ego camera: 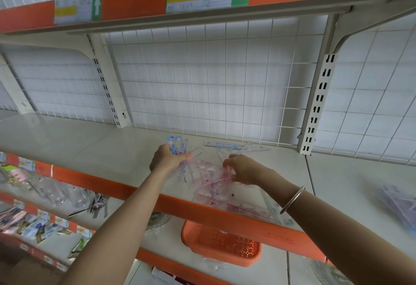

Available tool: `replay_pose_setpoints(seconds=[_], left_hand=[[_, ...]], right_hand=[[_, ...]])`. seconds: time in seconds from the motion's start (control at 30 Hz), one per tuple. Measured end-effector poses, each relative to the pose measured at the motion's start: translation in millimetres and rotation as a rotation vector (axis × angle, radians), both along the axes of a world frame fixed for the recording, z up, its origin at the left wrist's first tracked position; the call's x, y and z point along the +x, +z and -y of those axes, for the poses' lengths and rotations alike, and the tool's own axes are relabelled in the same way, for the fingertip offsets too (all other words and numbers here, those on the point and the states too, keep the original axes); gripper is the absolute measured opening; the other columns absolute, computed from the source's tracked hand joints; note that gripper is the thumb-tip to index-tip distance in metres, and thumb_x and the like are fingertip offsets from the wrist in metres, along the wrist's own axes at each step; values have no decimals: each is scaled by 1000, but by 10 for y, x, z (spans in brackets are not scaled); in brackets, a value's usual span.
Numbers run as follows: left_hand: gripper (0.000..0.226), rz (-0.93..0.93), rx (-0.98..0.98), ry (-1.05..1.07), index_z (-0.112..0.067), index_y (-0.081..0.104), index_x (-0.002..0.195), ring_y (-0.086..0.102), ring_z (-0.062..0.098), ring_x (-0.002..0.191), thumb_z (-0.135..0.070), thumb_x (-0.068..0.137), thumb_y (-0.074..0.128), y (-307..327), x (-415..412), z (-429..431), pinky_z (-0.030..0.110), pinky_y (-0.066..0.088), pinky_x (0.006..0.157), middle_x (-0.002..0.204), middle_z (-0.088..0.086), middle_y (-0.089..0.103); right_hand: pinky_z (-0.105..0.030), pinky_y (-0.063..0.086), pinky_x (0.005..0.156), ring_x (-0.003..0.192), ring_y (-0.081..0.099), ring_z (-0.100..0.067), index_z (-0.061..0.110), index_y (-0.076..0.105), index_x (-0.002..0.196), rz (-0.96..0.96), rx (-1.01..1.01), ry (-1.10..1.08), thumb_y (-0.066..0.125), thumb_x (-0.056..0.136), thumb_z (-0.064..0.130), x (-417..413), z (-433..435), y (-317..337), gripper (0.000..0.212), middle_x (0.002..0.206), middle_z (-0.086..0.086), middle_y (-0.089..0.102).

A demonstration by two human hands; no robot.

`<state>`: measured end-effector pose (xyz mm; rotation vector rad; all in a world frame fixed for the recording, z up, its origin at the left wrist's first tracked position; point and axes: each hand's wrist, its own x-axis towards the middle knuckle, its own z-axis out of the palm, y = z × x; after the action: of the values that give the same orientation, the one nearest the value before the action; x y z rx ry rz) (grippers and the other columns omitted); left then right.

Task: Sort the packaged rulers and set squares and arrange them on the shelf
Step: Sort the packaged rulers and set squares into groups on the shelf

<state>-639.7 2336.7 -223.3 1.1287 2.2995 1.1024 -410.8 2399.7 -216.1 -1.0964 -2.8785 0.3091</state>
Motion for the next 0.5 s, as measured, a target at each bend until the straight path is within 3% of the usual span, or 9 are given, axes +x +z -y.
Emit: replay_pose_setpoints(seconds=[0.2, 0.33, 0.5], left_hand=[[59, -89, -45, 91, -14, 58, 99, 61, 25, 86, -59, 66, 78, 11, -36, 10, 31, 45, 70, 95, 2, 64], [59, -74, -61, 61, -14, 59, 97, 62, 24, 83, -60, 66, 77, -36, 0, 5, 30, 45, 66, 93, 2, 65], [59, -51, -63, 39, -13, 58, 98, 62, 23, 84, -59, 66, 78, -67, 58, -25, 31, 45, 67, 92, 2, 65]], right_hand=[[-27, 39, 82, 109, 49, -23, 19, 53, 123, 69, 5, 6, 63, 83, 5, 37, -36, 16, 43, 118, -9, 52], [-36, 45, 92, 114, 43, -23, 25, 49, 126, 85, 51, -3, 65, 83, 11, 63, 6, -53, 48, 120, -8, 44], [-36, 45, 90, 114, 36, -23, 20, 50, 119, 87, 124, -4, 68, 81, 19, 89, 38, -60, 42, 121, -7, 37]])
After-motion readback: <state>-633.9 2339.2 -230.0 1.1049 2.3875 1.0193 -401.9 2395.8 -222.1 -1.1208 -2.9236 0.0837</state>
